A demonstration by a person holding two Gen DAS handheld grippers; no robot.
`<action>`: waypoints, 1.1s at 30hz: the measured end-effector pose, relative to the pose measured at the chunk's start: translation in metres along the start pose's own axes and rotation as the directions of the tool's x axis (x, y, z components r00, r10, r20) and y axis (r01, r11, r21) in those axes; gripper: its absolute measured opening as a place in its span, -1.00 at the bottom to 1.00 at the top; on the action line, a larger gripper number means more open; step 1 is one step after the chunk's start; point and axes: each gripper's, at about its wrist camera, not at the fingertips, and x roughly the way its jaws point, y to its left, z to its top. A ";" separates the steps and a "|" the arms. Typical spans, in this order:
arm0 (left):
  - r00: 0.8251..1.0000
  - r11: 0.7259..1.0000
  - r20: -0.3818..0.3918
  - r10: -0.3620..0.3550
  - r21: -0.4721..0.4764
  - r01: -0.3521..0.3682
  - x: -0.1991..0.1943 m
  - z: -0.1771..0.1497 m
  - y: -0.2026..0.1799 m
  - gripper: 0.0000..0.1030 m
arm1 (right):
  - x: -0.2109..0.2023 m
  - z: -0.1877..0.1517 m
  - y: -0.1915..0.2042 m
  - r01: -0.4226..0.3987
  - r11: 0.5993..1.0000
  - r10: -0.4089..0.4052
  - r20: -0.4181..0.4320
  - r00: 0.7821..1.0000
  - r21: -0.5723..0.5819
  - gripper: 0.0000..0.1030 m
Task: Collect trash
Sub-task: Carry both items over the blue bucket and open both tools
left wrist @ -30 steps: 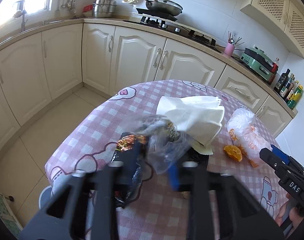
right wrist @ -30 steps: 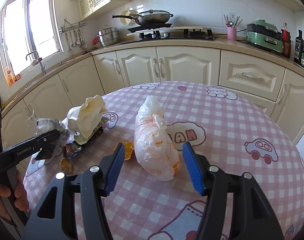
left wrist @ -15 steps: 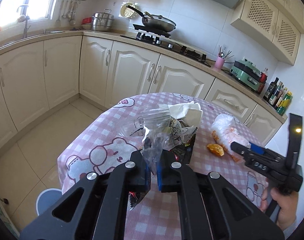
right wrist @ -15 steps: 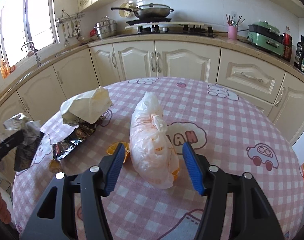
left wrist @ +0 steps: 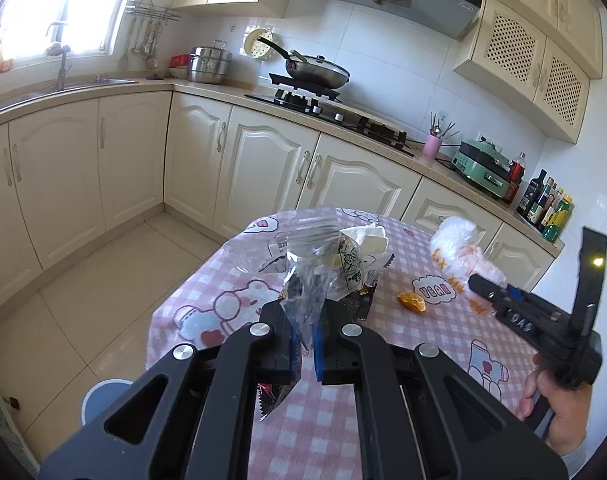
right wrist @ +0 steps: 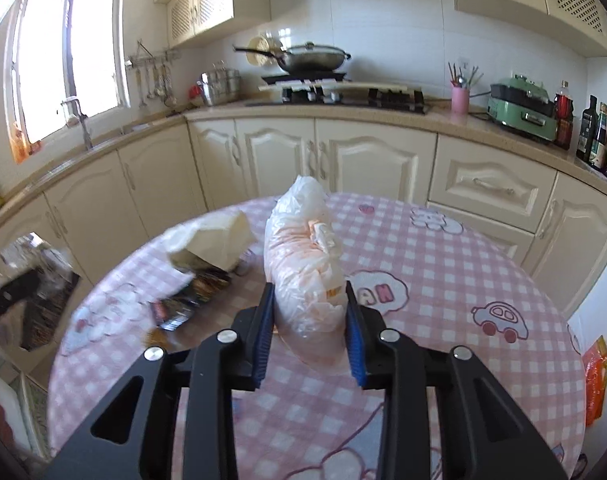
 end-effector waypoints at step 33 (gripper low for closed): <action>0.904 0.898 -0.147 0.403 -0.127 -0.421 -0.091 -0.081 0.201 -0.90 | 0.005 -0.086 0.348 -0.516 0.824 0.460 -0.254 0.851 -0.234 -0.39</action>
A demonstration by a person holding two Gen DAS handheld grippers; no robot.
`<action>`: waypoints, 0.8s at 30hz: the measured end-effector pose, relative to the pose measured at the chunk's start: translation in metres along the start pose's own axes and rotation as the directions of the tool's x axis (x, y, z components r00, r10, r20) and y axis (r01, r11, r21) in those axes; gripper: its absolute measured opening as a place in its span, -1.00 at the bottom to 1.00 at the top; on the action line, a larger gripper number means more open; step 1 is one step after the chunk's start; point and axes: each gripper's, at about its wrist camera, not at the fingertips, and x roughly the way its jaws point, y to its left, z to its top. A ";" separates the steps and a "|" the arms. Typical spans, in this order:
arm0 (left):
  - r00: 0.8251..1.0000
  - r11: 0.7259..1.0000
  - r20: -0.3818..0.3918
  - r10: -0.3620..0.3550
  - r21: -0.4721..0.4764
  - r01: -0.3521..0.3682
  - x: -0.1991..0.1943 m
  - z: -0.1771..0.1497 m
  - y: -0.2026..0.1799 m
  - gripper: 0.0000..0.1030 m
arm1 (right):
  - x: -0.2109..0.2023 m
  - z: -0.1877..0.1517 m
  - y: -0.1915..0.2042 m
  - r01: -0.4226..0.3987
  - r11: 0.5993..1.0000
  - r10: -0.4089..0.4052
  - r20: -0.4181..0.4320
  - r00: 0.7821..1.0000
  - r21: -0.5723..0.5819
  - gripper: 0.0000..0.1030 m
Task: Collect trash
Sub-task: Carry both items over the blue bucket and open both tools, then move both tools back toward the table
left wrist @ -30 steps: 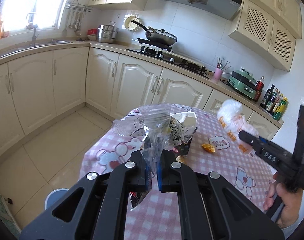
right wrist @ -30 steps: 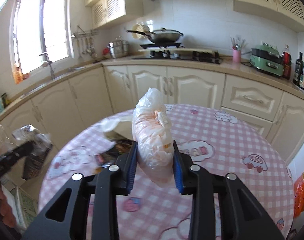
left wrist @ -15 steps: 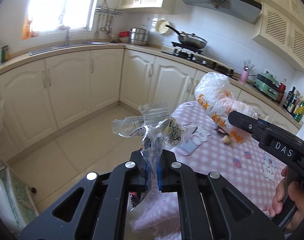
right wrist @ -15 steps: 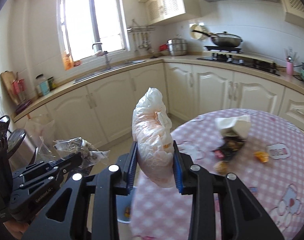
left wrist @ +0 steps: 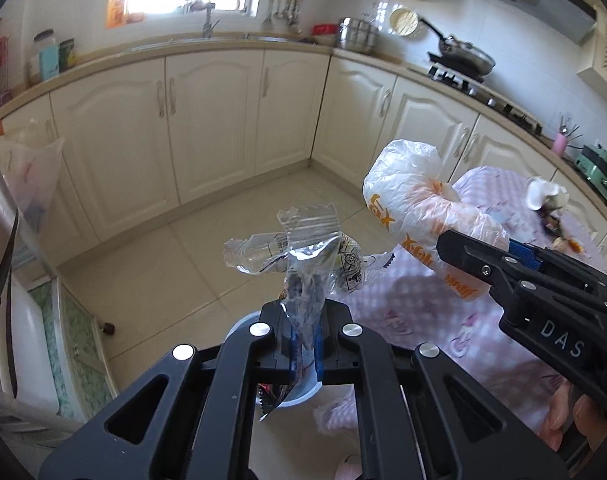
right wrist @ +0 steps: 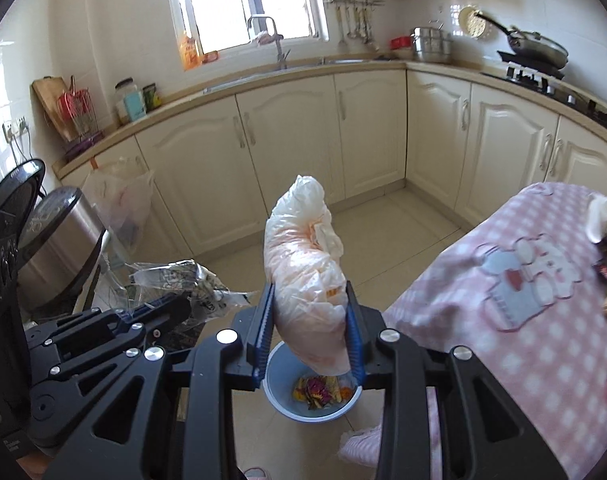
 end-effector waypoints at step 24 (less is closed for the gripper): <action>0.994 0.997 -0.105 0.035 -0.071 -0.043 0.082 0.000 0.030 -0.12 | 0.081 -0.016 -0.014 0.043 0.999 -0.041 -0.076 0.996 0.028 -0.39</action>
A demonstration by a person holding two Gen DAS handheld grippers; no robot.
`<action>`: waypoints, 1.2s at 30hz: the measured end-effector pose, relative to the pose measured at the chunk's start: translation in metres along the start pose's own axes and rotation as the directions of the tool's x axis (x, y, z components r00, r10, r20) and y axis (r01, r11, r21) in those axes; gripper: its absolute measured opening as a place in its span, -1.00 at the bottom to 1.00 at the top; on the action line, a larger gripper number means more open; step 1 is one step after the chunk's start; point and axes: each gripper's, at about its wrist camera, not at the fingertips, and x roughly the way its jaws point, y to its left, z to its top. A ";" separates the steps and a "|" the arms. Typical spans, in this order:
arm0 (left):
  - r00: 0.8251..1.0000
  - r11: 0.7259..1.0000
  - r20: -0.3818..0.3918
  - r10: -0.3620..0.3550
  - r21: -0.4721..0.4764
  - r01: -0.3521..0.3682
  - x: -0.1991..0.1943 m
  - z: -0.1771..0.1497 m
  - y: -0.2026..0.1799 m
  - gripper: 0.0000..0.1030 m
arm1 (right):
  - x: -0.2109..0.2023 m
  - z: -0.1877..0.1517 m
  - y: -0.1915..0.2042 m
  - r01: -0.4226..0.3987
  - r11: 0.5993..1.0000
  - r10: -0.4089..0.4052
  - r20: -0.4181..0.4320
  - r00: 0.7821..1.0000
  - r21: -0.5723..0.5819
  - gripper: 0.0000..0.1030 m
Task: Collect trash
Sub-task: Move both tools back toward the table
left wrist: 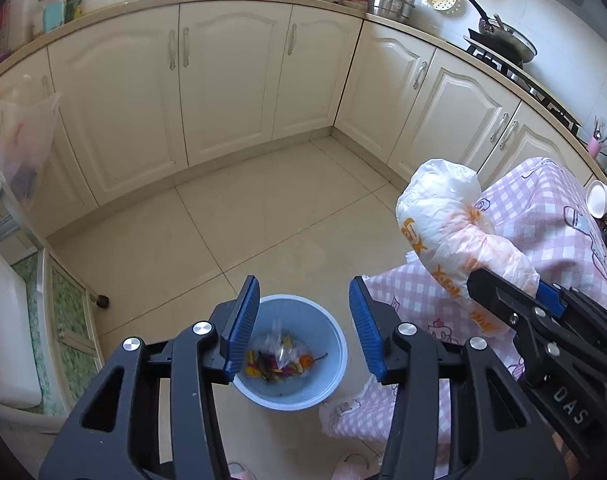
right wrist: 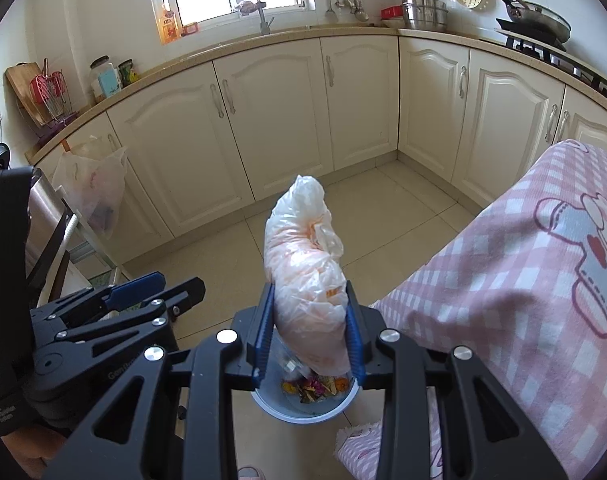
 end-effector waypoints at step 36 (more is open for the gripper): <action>0.996 1.000 0.090 -0.010 0.013 0.009 -0.049 0.006 -0.016 0.02 | -0.022 0.011 -0.003 -0.011 1.000 0.009 0.068 0.998 0.022 -0.10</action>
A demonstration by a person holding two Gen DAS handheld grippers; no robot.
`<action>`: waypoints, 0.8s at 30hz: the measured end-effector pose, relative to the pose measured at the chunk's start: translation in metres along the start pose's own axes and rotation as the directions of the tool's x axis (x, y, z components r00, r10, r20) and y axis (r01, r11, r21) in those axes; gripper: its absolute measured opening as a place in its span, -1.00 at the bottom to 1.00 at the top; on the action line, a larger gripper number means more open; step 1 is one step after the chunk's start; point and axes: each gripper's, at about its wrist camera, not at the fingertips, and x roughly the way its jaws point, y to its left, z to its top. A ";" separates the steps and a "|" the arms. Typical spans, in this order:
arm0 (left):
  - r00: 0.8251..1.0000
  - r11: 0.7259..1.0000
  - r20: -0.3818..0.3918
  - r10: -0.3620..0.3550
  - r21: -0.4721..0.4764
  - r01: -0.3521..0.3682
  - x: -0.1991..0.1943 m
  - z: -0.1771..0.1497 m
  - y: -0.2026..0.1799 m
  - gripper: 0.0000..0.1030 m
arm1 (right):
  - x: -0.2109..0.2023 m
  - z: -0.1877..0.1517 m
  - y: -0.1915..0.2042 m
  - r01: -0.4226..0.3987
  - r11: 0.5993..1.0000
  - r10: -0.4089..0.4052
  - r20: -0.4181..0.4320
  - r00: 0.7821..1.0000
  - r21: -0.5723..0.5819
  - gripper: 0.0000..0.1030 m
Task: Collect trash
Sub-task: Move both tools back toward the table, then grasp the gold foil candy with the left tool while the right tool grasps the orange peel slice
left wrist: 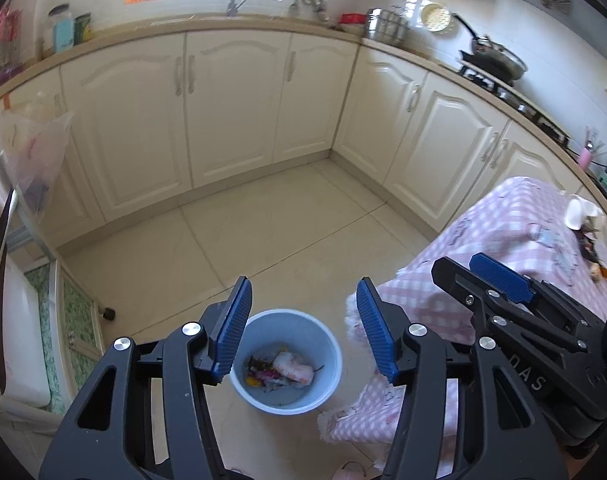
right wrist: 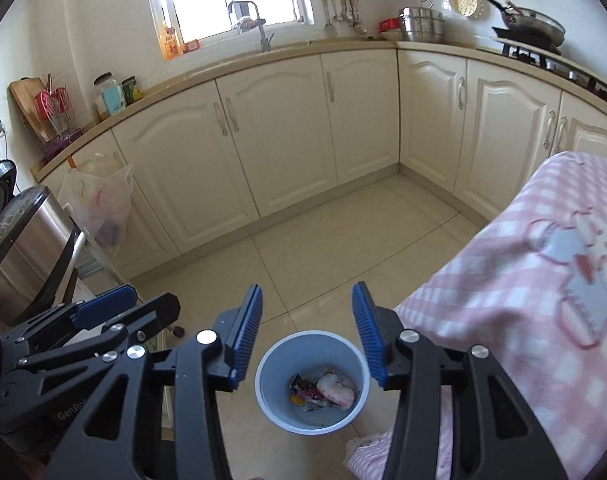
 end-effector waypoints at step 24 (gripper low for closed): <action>0.940 0.859 -0.041 -0.339 0.395 0.327 -0.052 -0.004 -0.264 0.07 | -0.233 -0.011 -0.219 0.332 0.902 -0.393 0.208 0.896 0.275 0.00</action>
